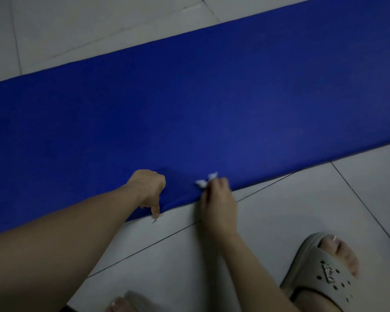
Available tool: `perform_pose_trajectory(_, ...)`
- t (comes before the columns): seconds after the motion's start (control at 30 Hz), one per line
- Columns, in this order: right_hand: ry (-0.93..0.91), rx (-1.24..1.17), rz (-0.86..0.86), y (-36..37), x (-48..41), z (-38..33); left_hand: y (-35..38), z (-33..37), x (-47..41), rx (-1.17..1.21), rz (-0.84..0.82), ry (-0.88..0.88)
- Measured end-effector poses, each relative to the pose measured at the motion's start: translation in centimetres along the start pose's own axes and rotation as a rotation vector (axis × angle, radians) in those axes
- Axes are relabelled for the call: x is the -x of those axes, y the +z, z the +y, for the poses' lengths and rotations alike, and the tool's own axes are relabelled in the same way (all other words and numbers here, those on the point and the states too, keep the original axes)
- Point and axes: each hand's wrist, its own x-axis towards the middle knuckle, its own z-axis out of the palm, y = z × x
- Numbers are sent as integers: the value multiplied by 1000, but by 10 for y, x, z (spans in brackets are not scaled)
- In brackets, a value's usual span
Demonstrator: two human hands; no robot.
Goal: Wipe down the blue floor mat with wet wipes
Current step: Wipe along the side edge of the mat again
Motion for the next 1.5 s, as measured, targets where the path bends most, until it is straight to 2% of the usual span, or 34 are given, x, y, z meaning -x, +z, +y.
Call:
perform_pose_trajectory(0.13, 330, 95, 243, -49, -44, 68, 0, 0, 1, 4, 6, 14)
perform_pose_trajectory(0.2, 370, 99, 291, -45, -45, 66, 0, 0, 0, -2, -3, 6)
perform_pose_trajectory(0.27, 293, 75, 247, -23, -26, 40, 0, 0, 0, -7, -13, 3)
perform_pose_trajectory(0.43, -226, 13, -91, 32, 22, -30, -1, 6, 1, -40, 10, -34)
perform_pose_trajectory(0.5, -292, 26, -95, 23, 18, -22, 1, 5, 2, -34, 19, -39)
perform_pose_trajectory(0.57, -186, 21, 5, -3, 2, 5, 2, 1, 1, -25, 17, -19)
perform_pose_trajectory(0.7, 194, 177, 198, -57, -52, 72, 1, 0, 0, -10, 16, 1)
perform_pose_trajectory(0.8, 295, 174, 243, -51, -54, 65, 2, 0, 2, -7, 14, 4)
perform_pose_trajectory(0.87, 213, 72, 192, -27, -32, 36, 1, 1, 2, -12, 11, 1)
perform_pose_trajectory(0.93, 29, -29, 71, 5, -3, 1, 1, 3, 1, -18, 14, -11)
perform_pose_trajectory(1.03, -266, -17, -86, 31, 21, -31, 4, 5, 1, -22, 28, -60)
perform_pose_trajectory(1.07, -297, -2, -93, 27, 19, -25, 5, 4, 1, -24, 33, -66)
perform_pose_trajectory(1.17, -166, 16, 20, -11, -5, 18, 6, -1, 1, -11, 34, -44)
perform_pose_trajectory(1.3, 190, 143, 186, -72, -60, 83, -1, 2, 1, 3, -26, -32)
perform_pose_trajectory(1.4, 413, 57, 285, -77, -69, 94, -7, 10, 2, 43, -99, -65)
perform_pose_trajectory(1.5, 405, -44, 271, -49, -47, 63, -17, 18, 6, 148, -187, -156)
